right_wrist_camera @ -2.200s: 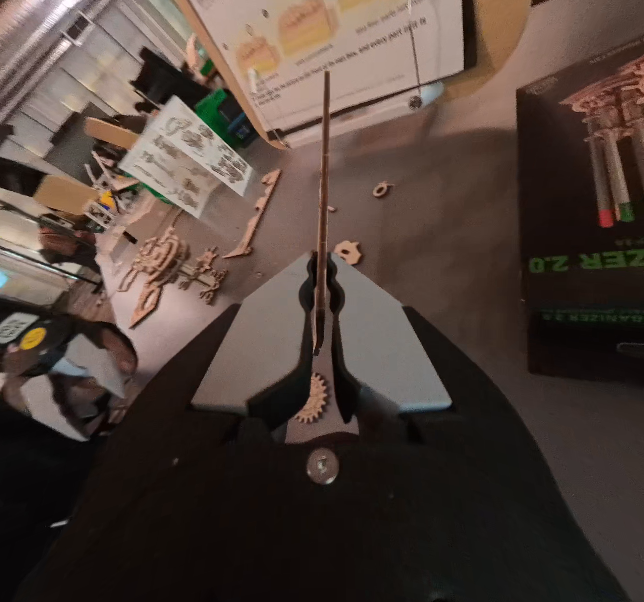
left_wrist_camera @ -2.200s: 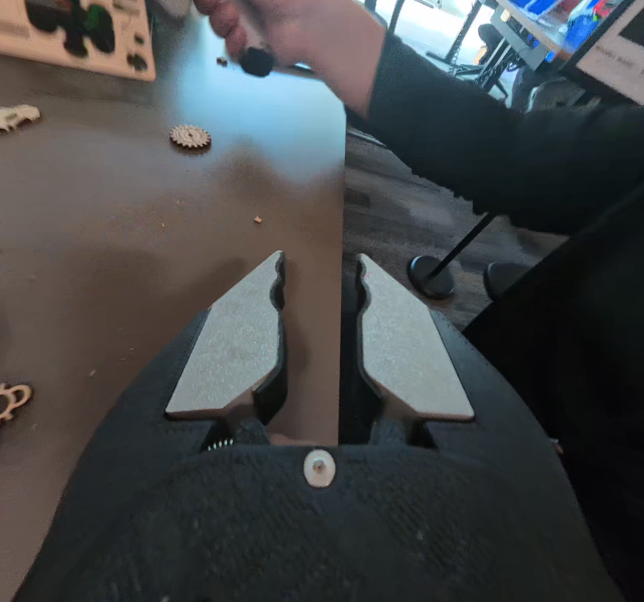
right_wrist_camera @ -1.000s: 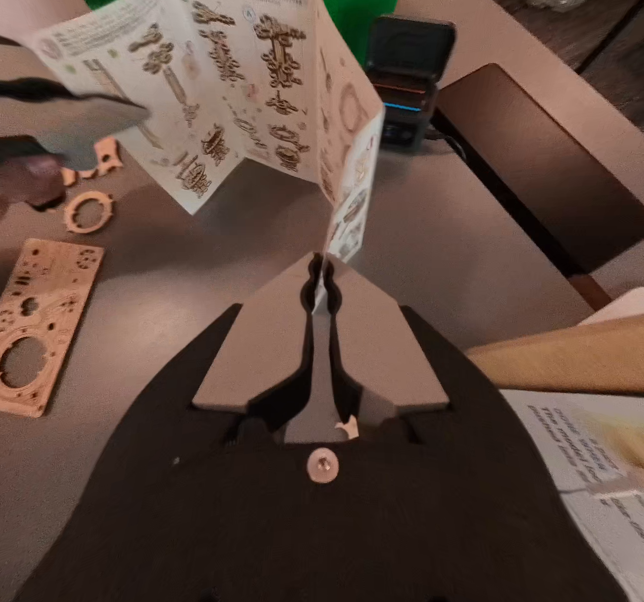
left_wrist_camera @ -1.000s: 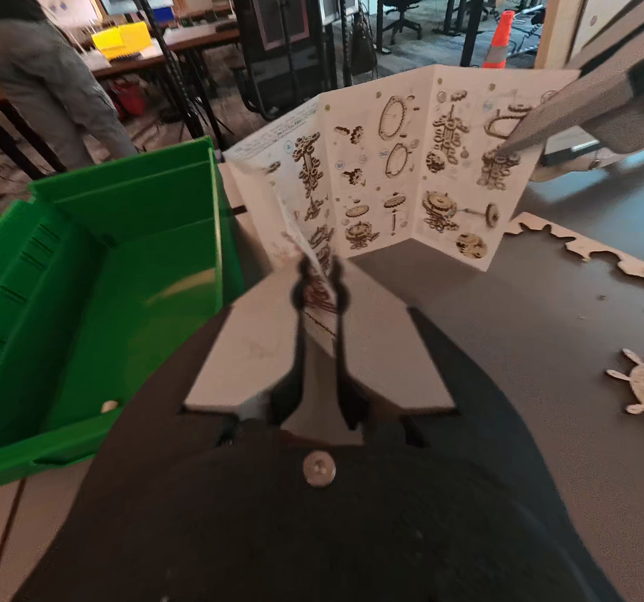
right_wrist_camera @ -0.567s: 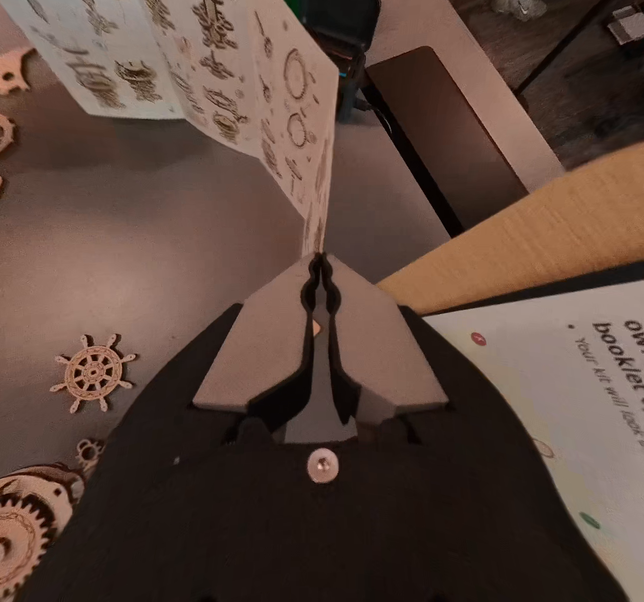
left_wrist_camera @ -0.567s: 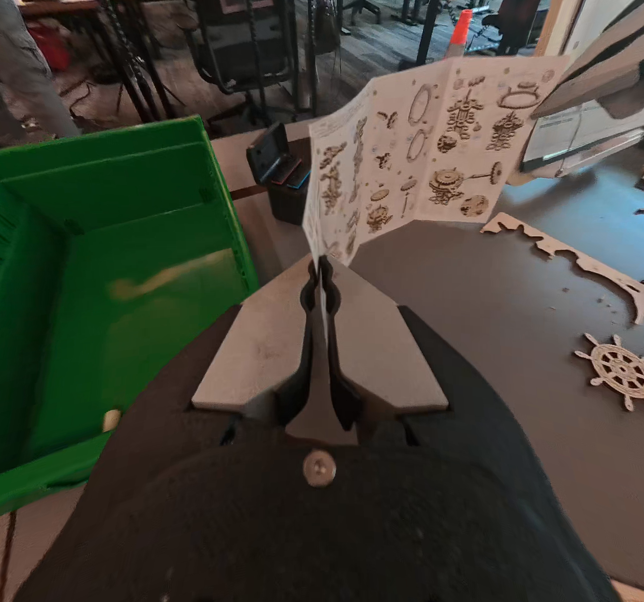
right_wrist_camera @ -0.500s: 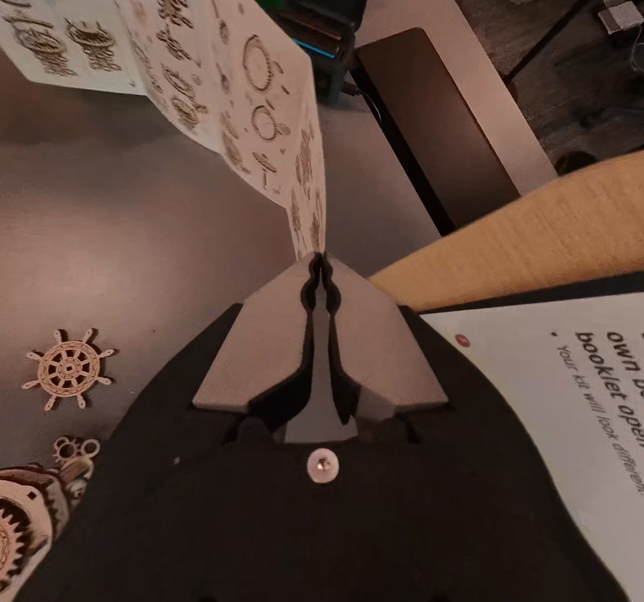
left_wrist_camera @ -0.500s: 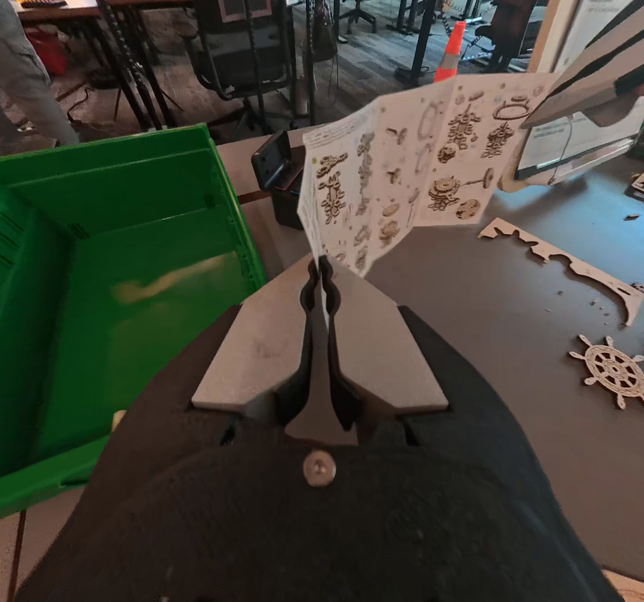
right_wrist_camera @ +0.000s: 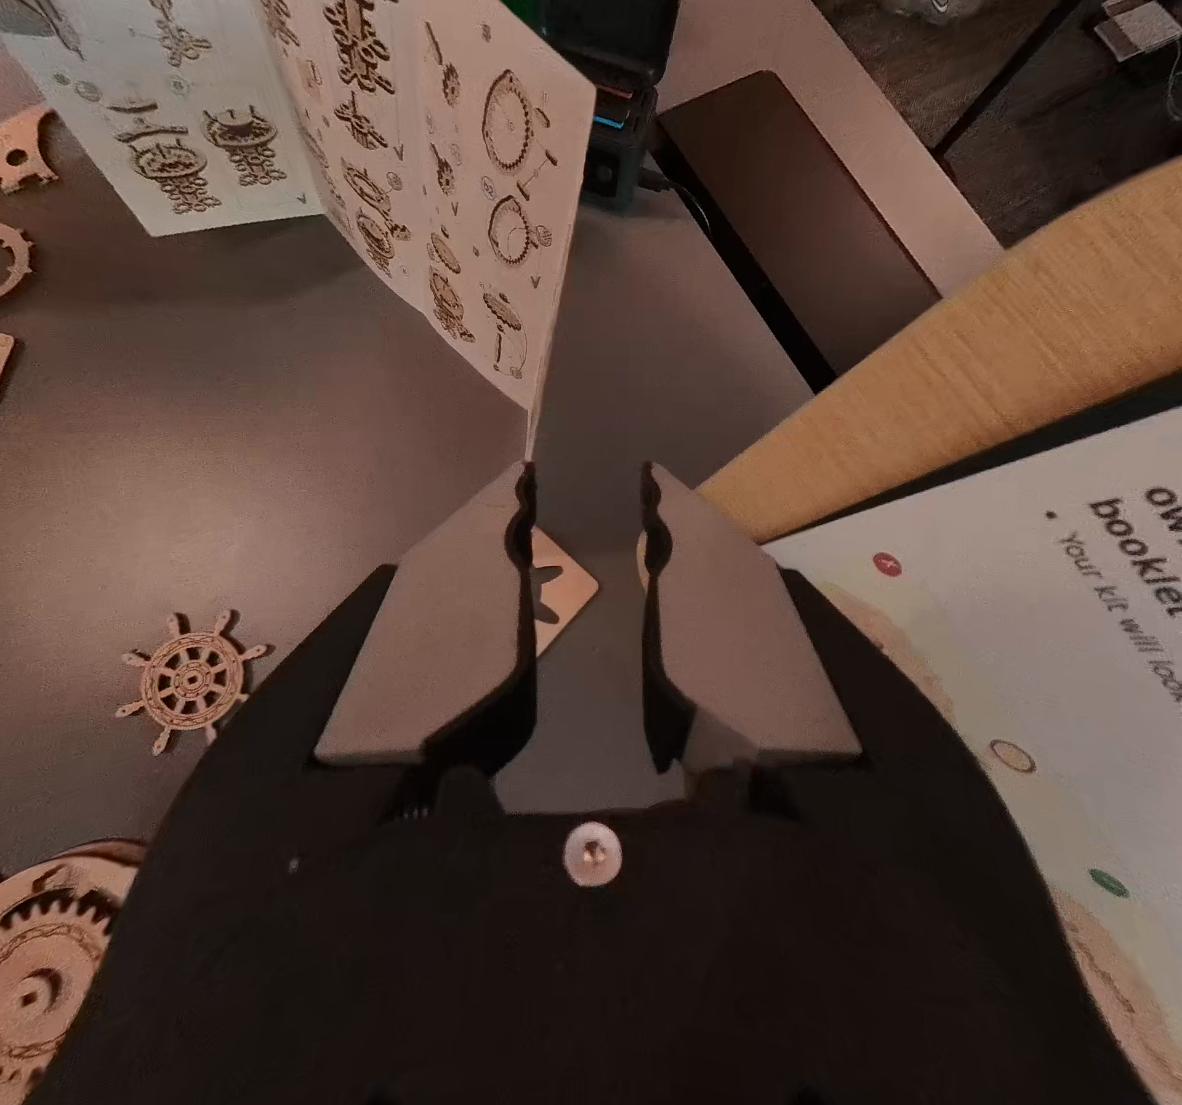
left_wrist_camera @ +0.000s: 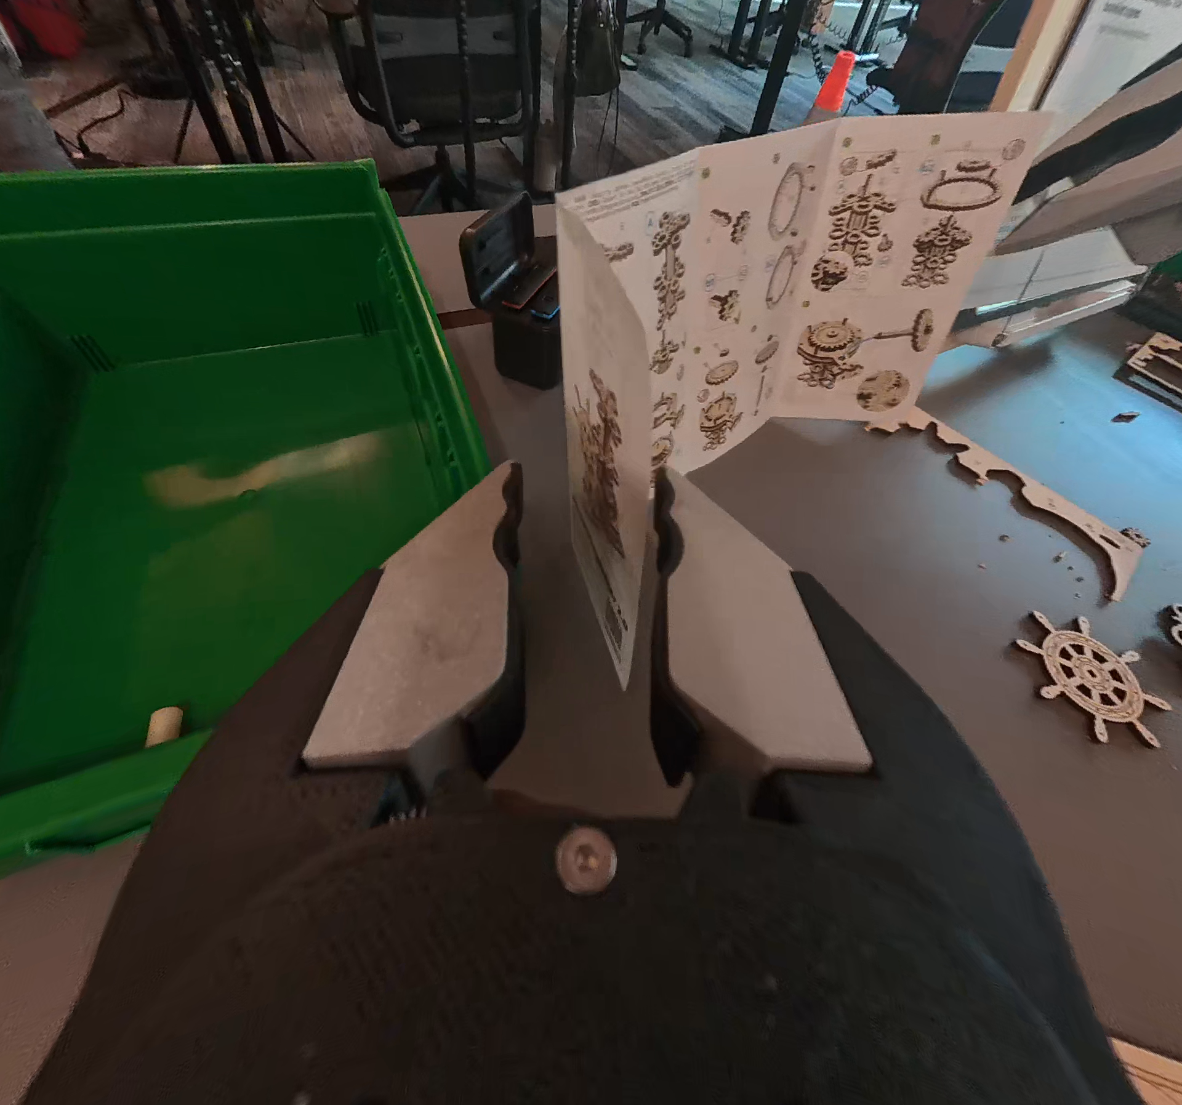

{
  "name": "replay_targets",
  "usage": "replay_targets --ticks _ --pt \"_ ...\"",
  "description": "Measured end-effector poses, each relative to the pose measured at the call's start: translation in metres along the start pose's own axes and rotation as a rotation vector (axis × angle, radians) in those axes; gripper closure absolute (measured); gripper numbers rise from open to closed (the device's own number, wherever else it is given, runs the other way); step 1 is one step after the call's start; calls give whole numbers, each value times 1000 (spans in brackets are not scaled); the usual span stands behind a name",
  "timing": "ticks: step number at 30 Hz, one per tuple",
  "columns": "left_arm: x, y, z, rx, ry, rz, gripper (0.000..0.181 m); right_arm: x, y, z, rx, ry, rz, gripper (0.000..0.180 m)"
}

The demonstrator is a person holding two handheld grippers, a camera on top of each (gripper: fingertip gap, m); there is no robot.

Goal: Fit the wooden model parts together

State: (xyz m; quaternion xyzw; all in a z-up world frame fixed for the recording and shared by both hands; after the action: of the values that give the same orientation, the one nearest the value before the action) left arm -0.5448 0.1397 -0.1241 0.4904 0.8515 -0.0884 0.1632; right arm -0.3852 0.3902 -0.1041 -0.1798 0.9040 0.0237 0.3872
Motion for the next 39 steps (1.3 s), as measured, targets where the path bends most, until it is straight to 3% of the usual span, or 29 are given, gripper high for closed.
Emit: replay_targets --ticks 6,9,12,15,17,19,25,32,39 --pt "-1 7 0 24 35 -19 143 -4 -10 4 -5 34 -9 148" --pt "5 8 1 77 61 -39 181 2 -16 2 26 60 -43 132" --pt "13 11 7 131 40 -44 181 -2 -29 -6 90 140 -111 127" --pt "9 18 10 144 49 -23 181 -11 -36 -12 118 219 -128 104" --pt "9 19 11 156 48 -25 181 -14 -43 -17 121 260 -157 101" --pt "9 18 13 149 39 -28 181 -11 -39 -15 113 234 -105 103" --pt "2 14 19 113 34 -18 181 -2 -39 -7 73 166 -90 149" --pt "-7 11 30 69 18 -20 179 -4 -50 -2 18 143 -67 137" --pt "-11 15 39 53 -16 -13 164 -17 -62 0 12 156 -85 130"
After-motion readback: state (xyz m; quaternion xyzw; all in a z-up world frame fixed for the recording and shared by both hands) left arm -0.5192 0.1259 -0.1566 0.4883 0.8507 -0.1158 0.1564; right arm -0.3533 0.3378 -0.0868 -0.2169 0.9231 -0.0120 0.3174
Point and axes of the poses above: each gripper's, where its closed fingertips meet, x out along the fingers, z out of its underside, y = z × x across the jaws, the point moved 3 cm from there along -x, back along the fingers, and after that the axes turned 14 degrees about -z, right-handed, at the moved point
